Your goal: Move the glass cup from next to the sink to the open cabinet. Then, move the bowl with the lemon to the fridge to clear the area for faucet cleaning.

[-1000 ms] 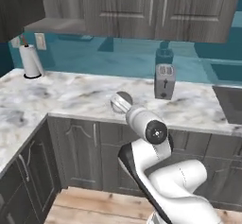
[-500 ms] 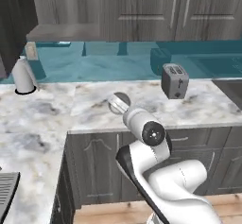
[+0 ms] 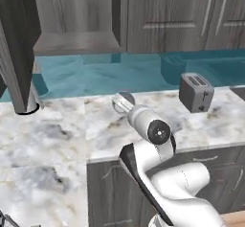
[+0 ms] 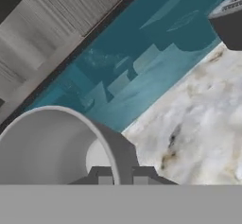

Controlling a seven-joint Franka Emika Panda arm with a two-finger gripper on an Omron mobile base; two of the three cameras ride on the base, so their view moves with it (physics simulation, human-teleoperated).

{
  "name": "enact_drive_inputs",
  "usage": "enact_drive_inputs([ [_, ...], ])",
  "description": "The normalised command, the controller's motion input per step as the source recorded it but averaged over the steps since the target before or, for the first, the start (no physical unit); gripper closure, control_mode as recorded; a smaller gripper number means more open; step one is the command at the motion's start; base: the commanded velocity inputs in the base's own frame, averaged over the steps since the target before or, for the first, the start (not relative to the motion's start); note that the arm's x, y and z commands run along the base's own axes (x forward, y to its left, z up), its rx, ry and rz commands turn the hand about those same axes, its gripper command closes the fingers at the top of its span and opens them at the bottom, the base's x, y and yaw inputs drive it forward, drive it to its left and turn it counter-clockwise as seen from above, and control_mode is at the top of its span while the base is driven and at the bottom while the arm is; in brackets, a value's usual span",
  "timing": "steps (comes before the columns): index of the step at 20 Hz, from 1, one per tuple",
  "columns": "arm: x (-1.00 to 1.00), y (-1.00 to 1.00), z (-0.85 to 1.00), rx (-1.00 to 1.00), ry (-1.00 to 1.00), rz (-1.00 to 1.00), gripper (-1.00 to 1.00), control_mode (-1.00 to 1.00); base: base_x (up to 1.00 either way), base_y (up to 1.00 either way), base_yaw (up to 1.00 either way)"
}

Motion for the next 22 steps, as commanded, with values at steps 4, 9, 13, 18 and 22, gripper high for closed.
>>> enact_drive_inputs([
  [4, 0.00, 0.00, 0.00, 0.00, 0.00, 0.00, 1.00, 1.00, 0.90, 0.74, -0.22],
  [9, 0.00, 0.00, 0.00, 0.00, 0.00, 0.00, 1.00, 1.00, 0.28, 0.85, -0.15],
  [13, -0.08, 0.07, 0.89, 0.03, 0.45, -0.01, 1.00, -1.00, 0.00, 0.00, 0.00],
  [18, -0.34, -0.03, 0.97, 0.04, 0.66, 0.00, 1.00, -1.00, 0.00, 0.00, 0.00],
  [22, -0.65, -0.22, 0.53, 0.00, 0.36, 0.10, 1.00, -1.00, 0.00, 0.00, 0.00],
])
